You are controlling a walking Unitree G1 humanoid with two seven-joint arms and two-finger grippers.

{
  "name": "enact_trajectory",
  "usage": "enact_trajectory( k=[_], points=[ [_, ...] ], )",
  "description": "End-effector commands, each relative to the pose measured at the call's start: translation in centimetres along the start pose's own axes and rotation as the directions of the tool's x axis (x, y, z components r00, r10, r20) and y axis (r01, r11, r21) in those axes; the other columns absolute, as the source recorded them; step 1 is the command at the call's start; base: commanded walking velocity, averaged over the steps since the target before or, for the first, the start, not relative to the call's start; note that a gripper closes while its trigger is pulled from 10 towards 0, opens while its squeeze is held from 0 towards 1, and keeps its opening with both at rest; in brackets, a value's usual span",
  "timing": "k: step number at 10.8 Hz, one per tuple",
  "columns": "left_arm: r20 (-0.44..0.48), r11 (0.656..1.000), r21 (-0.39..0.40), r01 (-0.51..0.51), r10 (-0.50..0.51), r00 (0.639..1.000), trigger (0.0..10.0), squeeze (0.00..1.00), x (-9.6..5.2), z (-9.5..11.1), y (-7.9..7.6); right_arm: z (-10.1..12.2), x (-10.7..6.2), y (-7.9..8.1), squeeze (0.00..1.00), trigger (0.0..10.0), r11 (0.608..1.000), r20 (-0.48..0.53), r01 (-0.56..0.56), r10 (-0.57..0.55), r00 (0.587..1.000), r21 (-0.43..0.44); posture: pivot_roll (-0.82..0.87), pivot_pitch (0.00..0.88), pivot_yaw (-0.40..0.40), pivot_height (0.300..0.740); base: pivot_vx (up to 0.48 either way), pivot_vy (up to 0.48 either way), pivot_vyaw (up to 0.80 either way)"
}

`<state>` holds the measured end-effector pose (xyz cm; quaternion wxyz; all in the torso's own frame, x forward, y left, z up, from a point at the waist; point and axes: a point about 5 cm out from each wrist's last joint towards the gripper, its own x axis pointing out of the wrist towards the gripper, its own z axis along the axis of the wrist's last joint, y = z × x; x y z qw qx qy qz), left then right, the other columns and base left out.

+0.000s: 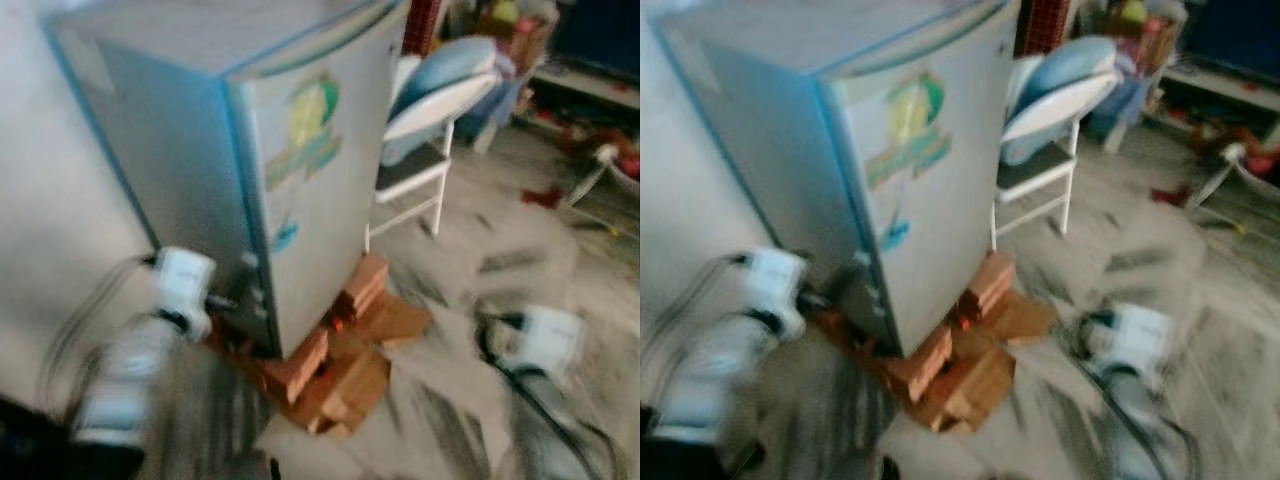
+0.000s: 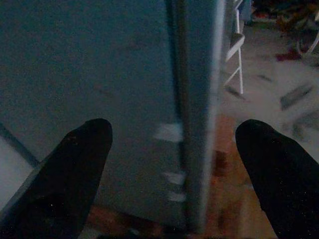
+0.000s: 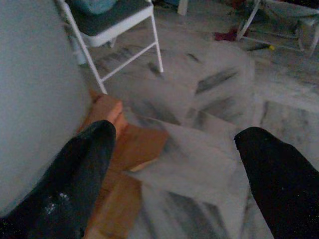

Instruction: Restocking fridge

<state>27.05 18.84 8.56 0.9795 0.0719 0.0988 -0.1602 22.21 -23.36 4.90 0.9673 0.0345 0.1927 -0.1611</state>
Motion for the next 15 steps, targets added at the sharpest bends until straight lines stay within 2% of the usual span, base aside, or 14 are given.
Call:
enact_trajectory(
  k=[1, 2, 8, 9, 10, 11, 12, 14, 15],
  points=[
    [0.045, 0.999, -0.018, 0.044, -0.043, 0.998, 10.0, 0.00, 0.4, 0.6, -1.1, -0.1, -0.3, -1.3, 0.00, 10.0, 0.999, -0.007, 0.044, -0.044, 0.999, -0.009, 0.05, 0.000, -0.018, 0.740, 0.000, 0.431, -0.80],
    [0.048, 0.999, 0.006, 0.046, -0.046, 0.998, 10.0, 0.00, 0.3, 0.6, -1.2, -0.1, -0.3, -1.4, 0.00, 10.0, 0.999, -0.004, 0.044, -0.044, 0.999, -0.013, 0.06, 0.000, -0.020, 0.740, 0.000, 0.000, 0.00],
    [0.059, 0.990, -0.031, 0.141, -0.138, 0.989, 10.0, 0.00, 0.1, 0.8, -2.2, -0.3, -0.2, -1.4, 0.00, 10.0, 0.998, -0.020, 0.044, -0.045, 0.999, -0.034, 0.07, 0.000, -0.028, 0.740, 0.000, 0.000, 0.00],
    [0.062, 0.989, -0.045, 0.140, -0.137, 0.989, 10.0, 0.00, 0.9, 0.8, -2.3, -0.5, -0.5, -1.5, 0.00, 10.0, 0.999, -0.043, 0.032, -0.034, 0.999, -0.026, 0.07, 0.003, -0.032, 0.740, 0.000, 0.000, 0.00],
    [0.066, 0.990, -0.075, 0.123, -0.118, 0.991, 10.0, 0.00, 2.1, 0.9, -2.0, -1.4, -1.1, -1.5, 0.00, 10.0, 0.999, -0.115, -0.033, 0.032, 0.993, -0.003, 0.05, 0.010, -0.032, 0.740, 0.000, 0.000, 0.00],
    [0.070, 0.990, -0.087, 0.112, -0.107, 0.992, 10.0, 0.00, 3.5, 1.1, -1.8, -3.1, -2.3, -0.7, 0.00, 10.0, 0.980, -0.239, -0.193, 0.199, 0.950, 0.048, 0.03, 0.021, -0.030, 0.740, 0.000, 0.000, 0.00],
    [0.071, 0.990, -0.094, 0.110, -0.103, 0.992, 10.0, 0.00, 4.6, 1.5, -1.8, -3.6, -3.3, -1.3, 0.00, 10.0, 0.975, -0.262, -0.219, 0.222, 0.939, 0.039, 0.01, 0.030, -0.024, 0.740, 0.000, 0.000, 0.00],
    [0.069, 0.988, -0.083, 0.133, -0.127, 0.989, 10.0, 0.00, 6.0, 2.0, -2.1, -2.9, -3.3, -2.1, 0.00, 10.0, 0.985, -0.229, -0.167, 0.175, 0.958, 0.052, -0.01, 0.040, -0.010, 0.740, 0.000, 0.000, 0.00],
    [0.065, 0.986, -0.074, 0.150, -0.146, 0.987, 10.0, 0.00, 6.3, 2.0, -2.2, -2.7, -3.4, -1.4, 0.00, 10.0, 0.979, -0.218, -0.193, 0.202, 0.955, 0.063, -0.01, 0.044, -0.009, 0.740, 0.000, 0.000, 0.00]
  ],
)
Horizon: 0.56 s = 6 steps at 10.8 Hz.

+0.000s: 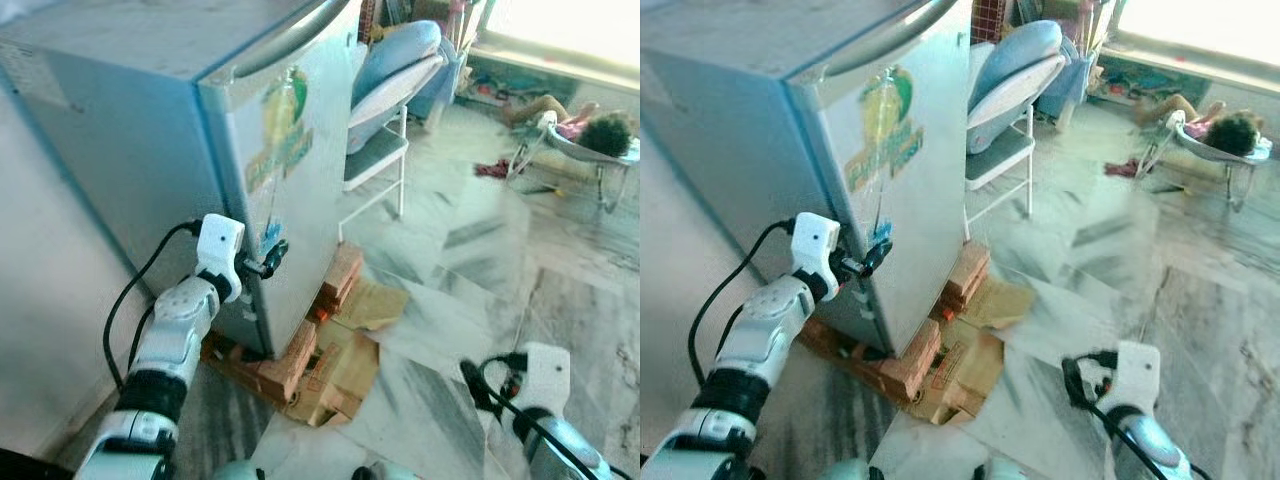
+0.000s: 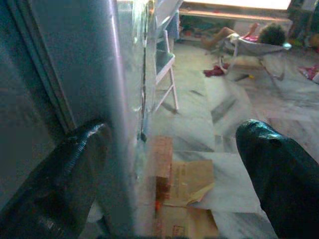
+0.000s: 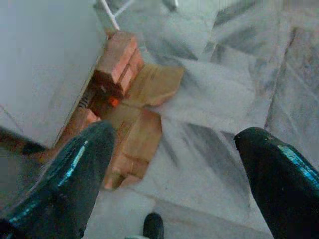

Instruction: Restocking fridge

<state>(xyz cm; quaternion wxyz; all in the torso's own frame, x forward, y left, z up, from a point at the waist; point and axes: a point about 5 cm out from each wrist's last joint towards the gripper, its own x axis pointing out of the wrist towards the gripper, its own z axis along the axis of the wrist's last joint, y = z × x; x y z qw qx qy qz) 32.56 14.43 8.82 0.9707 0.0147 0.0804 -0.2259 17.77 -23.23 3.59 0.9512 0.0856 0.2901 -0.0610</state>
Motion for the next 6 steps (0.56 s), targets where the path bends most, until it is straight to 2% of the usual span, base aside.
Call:
enact_trajectory(
  k=[1, 2, 3, 4, 6],
  points=[
    [-0.005, 1.000, 0.024, 0.009, -0.009, 1.000, 10.0, 0.00, 0.2, 0.1, 0.0, 0.4, -0.1, 0.3, 0.00, 10.0, 1.000, 0.022, -0.015, 0.015, 1.000, -0.002, -0.01, 0.044, -0.009, 0.740, 0.000, 0.000, 0.00],
    [0.008, 0.997, 0.046, -0.055, 0.055, 0.998, 10.0, 0.00, 0.8, 0.4, 0.7, 1.5, -0.5, -0.3, 0.00, 10.0, 1.000, 0.082, 0.004, -0.005, 0.997, 0.022, -0.02, 0.046, -0.008, 0.740, 0.000, 0.000, 0.00],
    [0.025, 0.992, 0.062, -0.114, 0.113, 0.993, 10.0, 0.00, 0.9, 0.6, 1.4, 1.5, -0.5, 0.3, 0.00, 10.0, 0.995, 0.074, -0.079, 0.074, 0.995, 0.067, -0.02, 0.045, -0.005, 0.740, 0.000, 0.000, 0.00],
    [0.024, 0.989, 0.061, -0.133, 0.132, 0.991, 10.0, 0.00, 0.7, 0.4, 1.7, 1.7, -1.0, 1.6, 0.00, 10.0, 0.977, 0.085, -0.197, 0.190, 0.978, 0.085, -0.03, 0.044, -0.004, 0.740, 0.000, 0.000, 0.00],
    [0.025, 0.984, 0.045, -0.173, 0.172, 0.985, 10.0, 0.00, 0.6, -0.1, 2.0, 2.3, -1.4, 3.7, 0.00, 10.0, 0.940, 0.118, -0.335, 0.326, 0.938, 0.063, -0.02, 0.043, -0.006, 0.740, 0.000, 0.000, 0.00]
  ],
)
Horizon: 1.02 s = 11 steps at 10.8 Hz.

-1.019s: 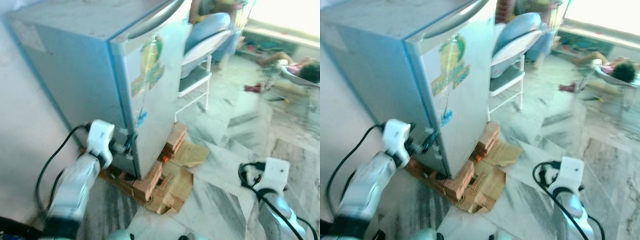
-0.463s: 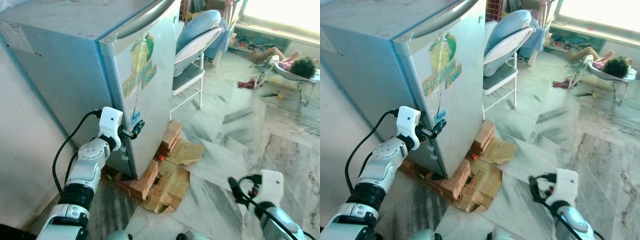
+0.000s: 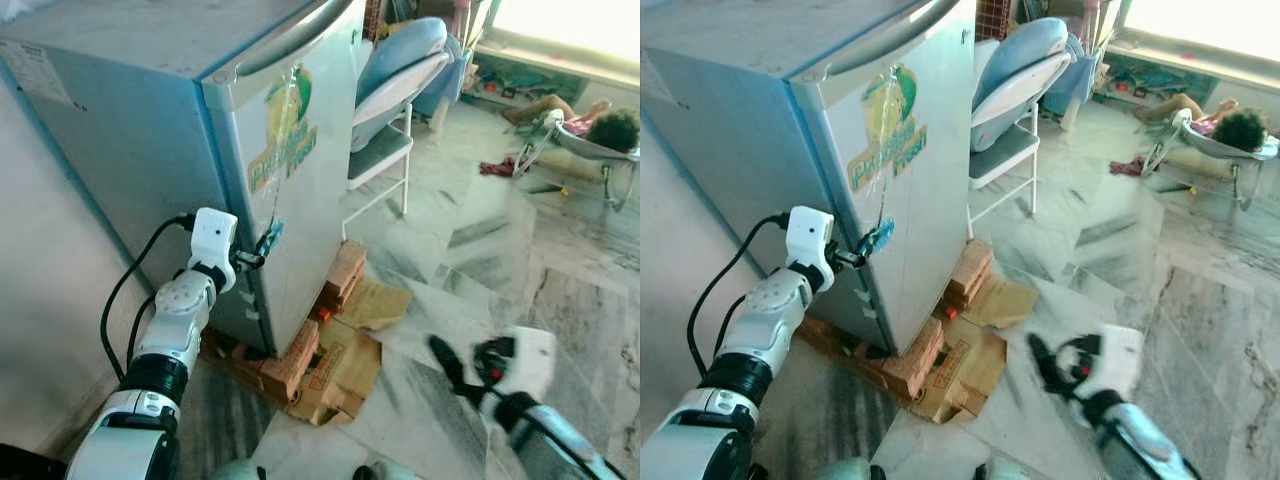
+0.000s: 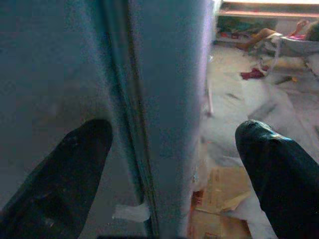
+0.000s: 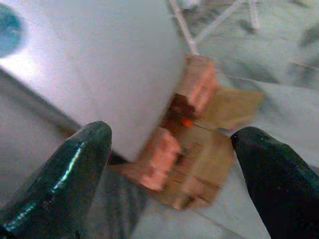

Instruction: Restocking fridge

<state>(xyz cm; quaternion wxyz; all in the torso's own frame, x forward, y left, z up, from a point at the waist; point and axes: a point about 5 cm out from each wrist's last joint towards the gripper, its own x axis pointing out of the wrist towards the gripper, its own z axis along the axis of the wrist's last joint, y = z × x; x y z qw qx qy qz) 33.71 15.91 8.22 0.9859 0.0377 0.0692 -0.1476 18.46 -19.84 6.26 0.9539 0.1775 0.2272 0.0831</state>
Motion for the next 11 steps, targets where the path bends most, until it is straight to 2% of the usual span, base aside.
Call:
enact_trajectory(
  k=[1, 2, 3, 4, 6, 7, 8, 9, 10, 11],
  points=[
    [0.008, 1.000, -0.006, -0.018, 0.018, 1.000, 10.0, 0.00, 0.1, 0.2, 0.3, 0.8, -0.2, 1.0, 0.00, 10.0, 0.996, 0.031, -0.085, 0.085, 0.996, 0.000, -0.02, 0.043, -0.008, 0.740, 0.000, 0.000, 0.00],
    [-0.001, 1.000, -0.017, 0.008, -0.008, 1.000, 10.0, 0.00, 0.4, 0.0, 0.0, 1.3, -0.3, 2.5, 0.00, 10.0, 0.973, 0.019, -0.229, 0.229, 0.973, -0.009, -0.03, 0.040, -0.013, 0.740, 0.000, 0.000, 0.00],
    [-0.008, 0.999, -0.016, 0.047, -0.047, 0.999, 10.0, 0.00, 1.0, 0.3, -0.7, 1.3, -0.5, 2.9, 0.00, 10.0, 0.956, -0.012, -0.288, 0.288, 0.958, -0.061, -0.03, 0.038, -0.016, 0.740, 0.000, 0.000, 0.00],
    [-0.009, 0.992, -0.005, 0.123, -0.123, 0.992, 10.0, 0.00, 1.8, 0.8, -2.2, 1.0, -1.1, 3.2, 0.00, 10.0, 0.925, -0.069, -0.363, 0.358, 0.931, -0.107, -0.03, 0.028, -0.018, 0.740, 0.000, 0.000, 0.00],
    [-0.025, 0.971, 0.037, 0.235, -0.234, 0.972, 10.0, 0.00, 2.9, 1.2, -5.5, 0.1, -2.1, 2.8, 0.00, 10.0, 0.875, -0.158, -0.442, 0.417, 0.895, -0.196, -0.04, 0.018, -0.019, 0.740, 0.000, 0.000, 0.00],
    [-0.029, 0.951, 0.061, 0.302, -0.300, 0.953, 10.0, 0.00, 3.1, 1.3, -7.0, -0.1, -2.7, 2.4, 0.00, 10.0, 0.869, -0.154, -0.449, 0.424, 0.893, -0.210, -0.04, 0.014, -0.019, 0.740, 0.000, 0.000, 0.00],
    [0.000, 0.904, 0.024, 0.428, -0.428, 0.904, 10.0, 0.00, 3.1, 1.7, -9.4, -0.2, -3.1, 1.6, 0.00, 10.0, 0.878, -0.125, -0.410, 0.390, 0.912, -0.247, -0.04, 0.008, -0.020, 0.740, 0.000, 0.000, 0.00],
    [0.028, 0.667, -0.027, 0.745, -0.744, 0.667, 10.0, 0.00, 1.2, 2.2, -15.0, -0.5, -3.2, 0.5, 0.00, 10.0, 0.889, -0.101, -0.344, 0.329, 0.939, -0.302, -0.04, 0.000, -0.019, 0.740, 0.000, 0.000, 0.00],
    [0.025, 0.510, -0.001, 0.860, -0.860, 0.509, 10.0, 0.00, -1.1, 2.5, -18.4, -0.9, -3.1, -0.6, 0.00, 10.0, 0.904, -0.060, -0.249, 0.243, 0.968, -0.348, -0.04, 0.000, -0.022, 0.740, 0.000, 0.000, 0.00],
    [0.048, 0.451, 0.017, 0.892, -0.892, 0.450, 10.0, 0.00, -2.5, 2.9, -20.0, -1.1, -3.1, -1.9, 0.00, 10.0, 0.920, 0.016, -0.096, 0.111, 0.994, -0.379, -0.03, 0.000, -0.026, 0.740, 0.000, 0.000, 0.00]
  ],
)
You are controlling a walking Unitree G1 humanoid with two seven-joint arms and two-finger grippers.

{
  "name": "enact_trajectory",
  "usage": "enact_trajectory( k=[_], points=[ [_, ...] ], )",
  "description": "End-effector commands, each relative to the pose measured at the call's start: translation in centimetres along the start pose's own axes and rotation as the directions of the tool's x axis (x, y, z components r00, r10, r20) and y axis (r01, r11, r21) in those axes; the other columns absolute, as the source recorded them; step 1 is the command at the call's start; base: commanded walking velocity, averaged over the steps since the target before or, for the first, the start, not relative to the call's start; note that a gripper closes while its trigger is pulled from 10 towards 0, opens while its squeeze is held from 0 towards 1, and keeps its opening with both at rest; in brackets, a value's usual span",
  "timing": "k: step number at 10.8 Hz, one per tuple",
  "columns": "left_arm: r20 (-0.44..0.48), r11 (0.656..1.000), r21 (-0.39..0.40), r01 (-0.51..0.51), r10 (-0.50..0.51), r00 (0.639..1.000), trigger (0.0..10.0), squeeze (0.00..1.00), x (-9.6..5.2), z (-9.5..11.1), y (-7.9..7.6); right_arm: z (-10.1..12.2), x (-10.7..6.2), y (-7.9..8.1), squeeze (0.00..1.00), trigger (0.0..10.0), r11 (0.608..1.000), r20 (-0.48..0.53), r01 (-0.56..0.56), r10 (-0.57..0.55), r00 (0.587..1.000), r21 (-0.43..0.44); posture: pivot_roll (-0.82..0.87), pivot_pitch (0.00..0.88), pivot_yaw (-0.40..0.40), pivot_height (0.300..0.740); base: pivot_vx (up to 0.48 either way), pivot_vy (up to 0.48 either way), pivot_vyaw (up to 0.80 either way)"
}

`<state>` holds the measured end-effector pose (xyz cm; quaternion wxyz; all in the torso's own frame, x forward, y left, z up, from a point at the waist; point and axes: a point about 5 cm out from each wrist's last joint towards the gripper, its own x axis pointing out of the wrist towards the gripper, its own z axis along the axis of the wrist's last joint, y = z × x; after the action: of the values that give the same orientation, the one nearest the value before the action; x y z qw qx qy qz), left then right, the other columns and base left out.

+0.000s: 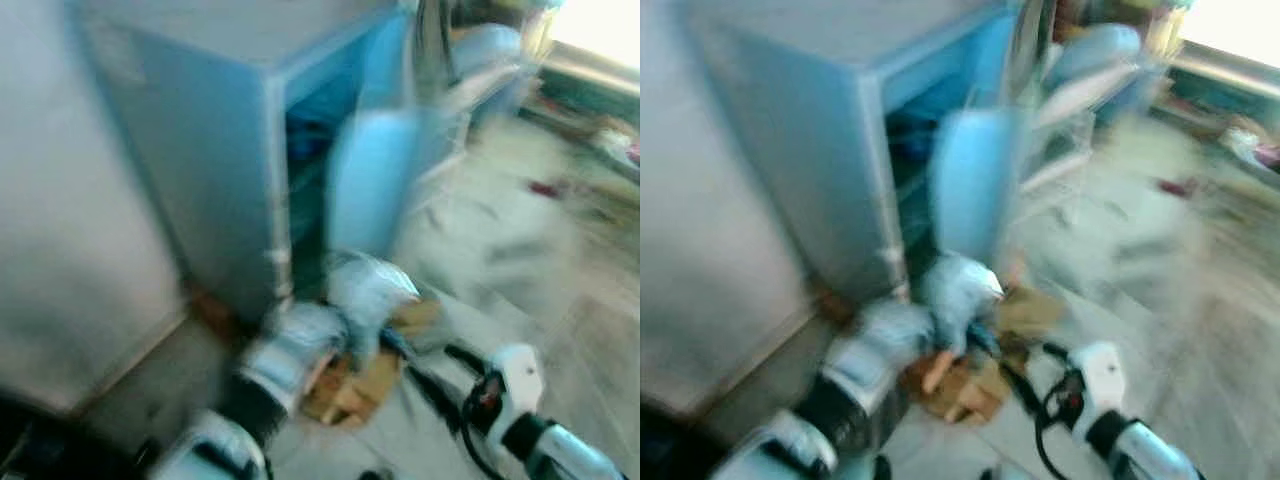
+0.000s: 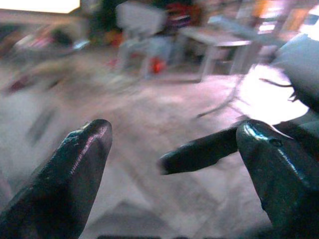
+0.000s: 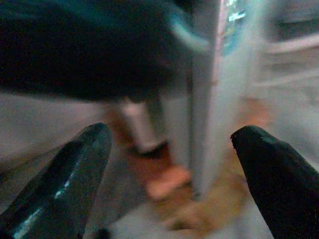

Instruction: Restocking fridge

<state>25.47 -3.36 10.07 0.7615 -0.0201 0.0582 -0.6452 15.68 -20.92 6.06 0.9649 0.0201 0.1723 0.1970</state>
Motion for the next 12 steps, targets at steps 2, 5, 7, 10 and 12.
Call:
enact_trajectory(
  k=[2, 5, 7, 10, 12],
  points=[
    [0.028, 0.990, 0.045, -0.132, 0.131, 0.991, 10.0, 0.00, -1.1, 0.0, 1.3, -1.3, -1.0, -1.7, 0.00, 10.0, 0.988, -0.017, 0.152, -0.153, 0.988, -0.022, -0.02, 0.000, -0.027, 0.740, 0.000, 0.000, 0.00],
    [0.069, 0.793, 0.055, -0.607, 0.603, 0.795, 10.0, 0.00, -8.5, 0.2, 5.7, -1.0, 0.7, -3.2, 0.00, 10.0, 0.952, 0.067, 0.303, -0.301, 0.951, -0.029, 0.00, 0.000, -0.010, 0.740, 0.000, 0.000, 0.00],
    [0.053, 0.701, 0.032, -0.713, 0.711, 0.701, 10.0, 0.00, -11.7, -0.8, 6.0, 1.4, 3.3, -3.2, 0.00, 10.0, 0.940, 0.140, 0.341, -0.337, 0.931, -0.002, 0.01, 0.000, -0.012, 0.740, 0.000, -0.231, 0.00],
    [0.027, 0.651, -0.010, -0.759, 0.759, 0.650, 10.0, 0.00, -12.6, -1.8, 4.9, 2.4, 4.8, -1.9, 0.00, 10.0, 0.939, 0.170, 0.342, -0.342, 0.924, 0.029, 0.03, 0.000, -0.021, 0.740, 0.000, -0.451, 0.00],
    [0.019, 0.653, -0.017, -0.757, 0.757, 0.653, 10.0, 0.00, -12.1, -2.0, 4.6, 3.2, 5.3, -1.8, 0.00, 10.0, 0.933, 0.190, 0.359, -0.358, 0.914, 0.028, 0.02, 0.000, -0.024, 0.740, 0.000, -0.450, 0.00]
  ],
)
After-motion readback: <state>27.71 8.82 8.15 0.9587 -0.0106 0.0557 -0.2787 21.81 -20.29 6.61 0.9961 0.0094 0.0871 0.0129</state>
